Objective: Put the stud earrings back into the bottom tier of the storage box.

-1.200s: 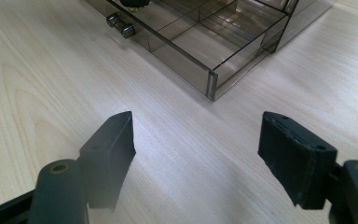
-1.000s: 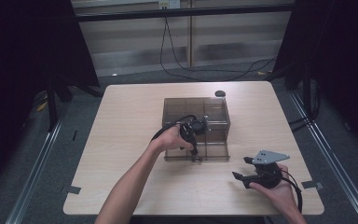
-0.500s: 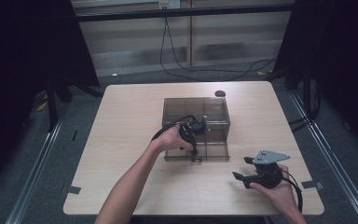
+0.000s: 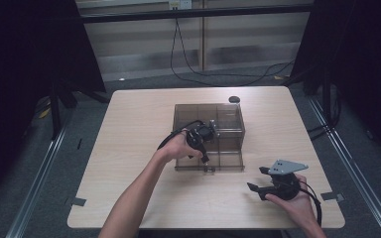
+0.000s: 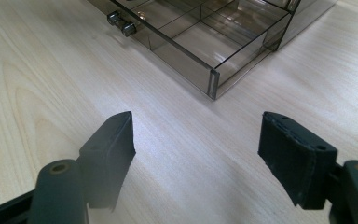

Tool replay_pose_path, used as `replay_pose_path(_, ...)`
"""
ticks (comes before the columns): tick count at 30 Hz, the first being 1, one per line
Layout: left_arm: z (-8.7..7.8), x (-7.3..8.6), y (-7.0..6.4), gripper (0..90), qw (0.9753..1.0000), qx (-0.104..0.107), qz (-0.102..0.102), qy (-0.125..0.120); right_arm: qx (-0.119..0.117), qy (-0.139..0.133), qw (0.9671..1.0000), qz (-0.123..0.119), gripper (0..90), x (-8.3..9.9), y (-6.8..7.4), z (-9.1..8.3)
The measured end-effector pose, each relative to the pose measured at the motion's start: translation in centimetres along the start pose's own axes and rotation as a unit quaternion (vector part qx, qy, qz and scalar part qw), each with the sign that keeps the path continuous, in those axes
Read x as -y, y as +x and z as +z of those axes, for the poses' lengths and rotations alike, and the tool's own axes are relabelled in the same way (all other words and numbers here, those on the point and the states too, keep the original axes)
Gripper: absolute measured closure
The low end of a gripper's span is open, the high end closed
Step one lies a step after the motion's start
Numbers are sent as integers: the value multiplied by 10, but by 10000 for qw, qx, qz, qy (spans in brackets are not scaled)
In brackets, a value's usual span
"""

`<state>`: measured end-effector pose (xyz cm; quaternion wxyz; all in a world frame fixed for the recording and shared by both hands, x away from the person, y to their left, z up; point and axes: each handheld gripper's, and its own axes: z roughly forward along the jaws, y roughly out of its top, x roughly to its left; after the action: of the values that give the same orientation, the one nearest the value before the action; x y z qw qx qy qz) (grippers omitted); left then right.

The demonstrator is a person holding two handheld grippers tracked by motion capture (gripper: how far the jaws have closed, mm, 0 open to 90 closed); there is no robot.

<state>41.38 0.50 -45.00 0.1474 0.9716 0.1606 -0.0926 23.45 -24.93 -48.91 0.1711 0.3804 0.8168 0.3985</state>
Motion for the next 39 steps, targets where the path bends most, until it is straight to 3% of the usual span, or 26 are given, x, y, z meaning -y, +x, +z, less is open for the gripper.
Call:
replay_pose_path(4,-10,11,-1,786,9995,12,-60,-308,-26,-7,10000,-4,259,0,-1,1)
replay_pose_path(17,-28,47,1,788,9960,-23,-210,-868,-7,18,10000,4,259,0,-1,2)
replay_pose_path(25,-37,68,-1,741,9926,-122,-260,-1183,19,39,10000,-15,259,0,0,4)
replay_pose_path(27,-39,73,-1,720,9908,-110,-395,-1286,-8,28,10000,-8,259,-1,0,4)
replay_pose_path(36,-49,107,-1,684,9827,-172,-654,-1723,-6,70,10000,19,258,-1,1,6)
replay_pose_path(37,-49,111,-1,680,9840,-161,-602,-1669,-3,64,10000,15,257,-1,1,6)
replay_pose_path(39,-50,118,-1,684,9843,-240,-598,-1644,-1,64,10000,16,257,-1,1,6)
